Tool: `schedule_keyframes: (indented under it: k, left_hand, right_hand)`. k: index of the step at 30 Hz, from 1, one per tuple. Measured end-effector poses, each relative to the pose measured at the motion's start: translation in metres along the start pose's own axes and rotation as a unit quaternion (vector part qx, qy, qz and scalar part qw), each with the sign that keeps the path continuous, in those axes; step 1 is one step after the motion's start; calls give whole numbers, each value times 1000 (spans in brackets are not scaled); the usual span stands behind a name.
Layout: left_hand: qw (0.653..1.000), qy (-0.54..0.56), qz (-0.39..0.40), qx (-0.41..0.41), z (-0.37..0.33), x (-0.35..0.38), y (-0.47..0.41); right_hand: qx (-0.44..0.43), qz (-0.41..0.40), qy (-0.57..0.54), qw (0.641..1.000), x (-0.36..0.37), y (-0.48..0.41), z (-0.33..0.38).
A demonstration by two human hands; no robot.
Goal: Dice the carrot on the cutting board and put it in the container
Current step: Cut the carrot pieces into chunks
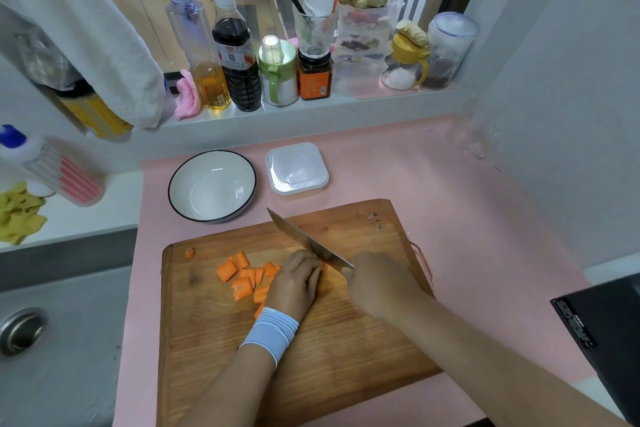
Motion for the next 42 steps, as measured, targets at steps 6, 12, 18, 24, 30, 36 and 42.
schedule_keyframes:
  k: [6, 12, 18, 24, 30, 36, 42]
  left_hand:
    - [1000, 10, -5, -4, -1, 0, 1]
    - [1000, 12, -7, -9, -1, 1, 1]
    - [1000, 14, -7, -10, -3, 0, 0]
    - [1000, 13, -8, -13, -1, 1, 2]
    - [1000, 10, -21, -9, -2, 3, 3]
    - [1000, 3, -16, -11, -1, 3, 2]
    - [1000, 5, -14, -15, -5, 0, 2]
  right_hand:
    - [0, 8, 13, 1000, -2, -3, -3]
    - [14, 29, 19, 999, -4, -8, 0]
    - [20, 41, 5, 999, -7, -10, -1]
    - [25, 44, 11, 999, -3, -14, -1]
    - [36, 16, 13, 999, 19, -24, -6]
    - [32, 2, -20, 999, 25, -31, -8]
    - [19, -4, -34, 999, 29, -30, -11]
Point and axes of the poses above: each hand's wrist, its own y-axis away from the middle knuckle, its own x-axis out of the palm, z = x × y, the point moved 1 cm from there along -y, towards the middle knuckle, and after that the axes turned 9 degrees about z, right-handed, at the moved point
